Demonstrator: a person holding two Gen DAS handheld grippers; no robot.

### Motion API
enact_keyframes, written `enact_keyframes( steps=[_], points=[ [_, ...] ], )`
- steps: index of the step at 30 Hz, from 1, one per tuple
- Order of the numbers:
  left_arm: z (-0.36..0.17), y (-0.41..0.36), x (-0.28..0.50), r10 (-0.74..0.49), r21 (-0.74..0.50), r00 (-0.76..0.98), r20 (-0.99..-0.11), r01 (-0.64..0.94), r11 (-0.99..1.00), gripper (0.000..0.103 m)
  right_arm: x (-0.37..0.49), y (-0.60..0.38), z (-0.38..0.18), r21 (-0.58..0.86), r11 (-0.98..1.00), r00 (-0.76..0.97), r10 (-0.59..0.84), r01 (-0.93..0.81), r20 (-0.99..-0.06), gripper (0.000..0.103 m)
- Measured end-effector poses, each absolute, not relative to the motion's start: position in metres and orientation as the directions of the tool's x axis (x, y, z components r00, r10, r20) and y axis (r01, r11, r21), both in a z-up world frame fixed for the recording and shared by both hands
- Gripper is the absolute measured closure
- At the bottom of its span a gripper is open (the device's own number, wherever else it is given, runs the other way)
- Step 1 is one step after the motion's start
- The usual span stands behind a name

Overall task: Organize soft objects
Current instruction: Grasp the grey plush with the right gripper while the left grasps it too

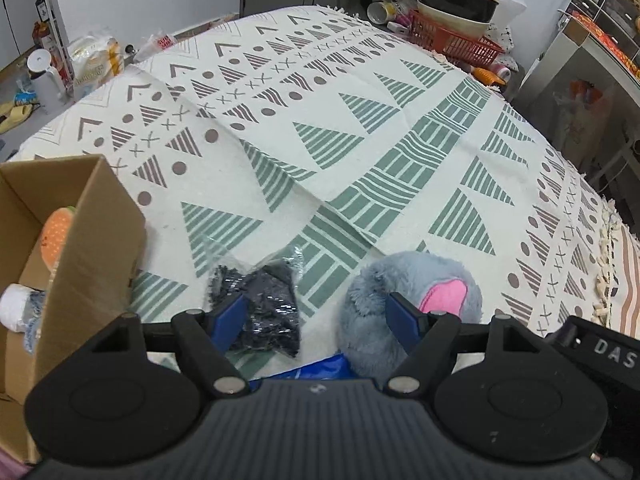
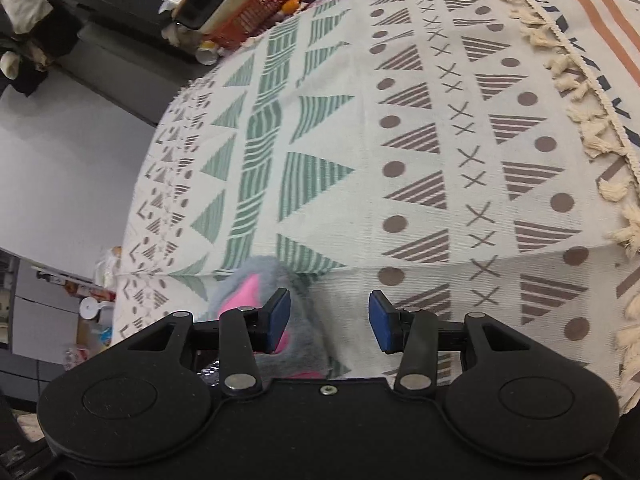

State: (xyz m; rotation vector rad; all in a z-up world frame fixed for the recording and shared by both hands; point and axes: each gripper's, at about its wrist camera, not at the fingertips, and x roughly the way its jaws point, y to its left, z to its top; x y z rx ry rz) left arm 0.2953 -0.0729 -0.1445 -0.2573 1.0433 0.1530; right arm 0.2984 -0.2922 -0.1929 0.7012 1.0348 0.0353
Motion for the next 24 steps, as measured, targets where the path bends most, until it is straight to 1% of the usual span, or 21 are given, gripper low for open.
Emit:
enact_keyframes(
  steps=[2, 6, 12, 15, 16, 17, 19, 21, 23, 24],
  points=[
    [-0.146, -0.076, 0.297, -0.012, -0.156, 0.496, -0.868, -0.251, 0.955, 0.028, 0.299, -0.294, -0.191, 0.567, 0.770, 0.538, 0.357, 0.292, -0.764, 0.059],
    [-0.153, -0.084, 0.299, -0.104, -0.252, 0.489, -0.866, -0.248, 0.935, 0.028, 0.300, -0.298, -0.186, 0.587, 0.755, 0.555, 0.365, 0.293, -0.747, 0.059],
    [-0.159, -0.095, 0.301, -0.140, -0.294, 0.493, -0.858, -0.249, 0.923, 0.029, 0.300, -0.306, -0.188, 0.617, 0.723, 0.563, 0.383, 0.311, -0.732, 0.059],
    [-0.162, -0.095, 0.303, -0.179, -0.342, 0.503, -0.845, -0.253, 0.905, 0.037, 0.301, -0.309, -0.189, 0.631, 0.706, 0.566, 0.392, 0.320, -0.725, 0.059],
    [-0.163, -0.095, 0.303, -0.201, -0.368, 0.506, -0.839, -0.255, 0.894, 0.047, 0.302, -0.310, -0.190, 0.633, 0.704, 0.564, 0.395, 0.321, -0.725, 0.059],
    [-0.164, -0.094, 0.304, -0.227, -0.398, 0.509, -0.830, -0.255, 0.881, 0.058, 0.303, -0.309, -0.192, 0.633, 0.704, 0.560, 0.398, 0.322, -0.727, 0.059],
    [-0.164, -0.095, 0.306, -0.256, -0.426, 0.508, -0.822, -0.251, 0.869, 0.069, 0.305, -0.308, -0.196, 0.640, 0.695, 0.551, 0.410, 0.327, -0.727, 0.059],
    [-0.164, -0.097, 0.308, -0.248, -0.420, 0.507, -0.826, -0.258, 0.870, 0.072, 0.307, -0.309, -0.200, 0.639, 0.691, 0.547, 0.408, 0.338, -0.731, 0.059],
    [-0.163, -0.096, 0.310, -0.257, -0.433, 0.508, -0.822, -0.265, 0.862, 0.077, 0.309, -0.309, -0.206, 0.637, 0.687, 0.535, 0.412, 0.350, -0.738, 0.060],
    [-0.163, -0.095, 0.310, -0.262, -0.440, 0.507, -0.821, -0.270, 0.857, 0.078, 0.310, -0.309, -0.209, 0.644, 0.675, 0.530, 0.420, 0.360, -0.736, 0.065]
  ],
)
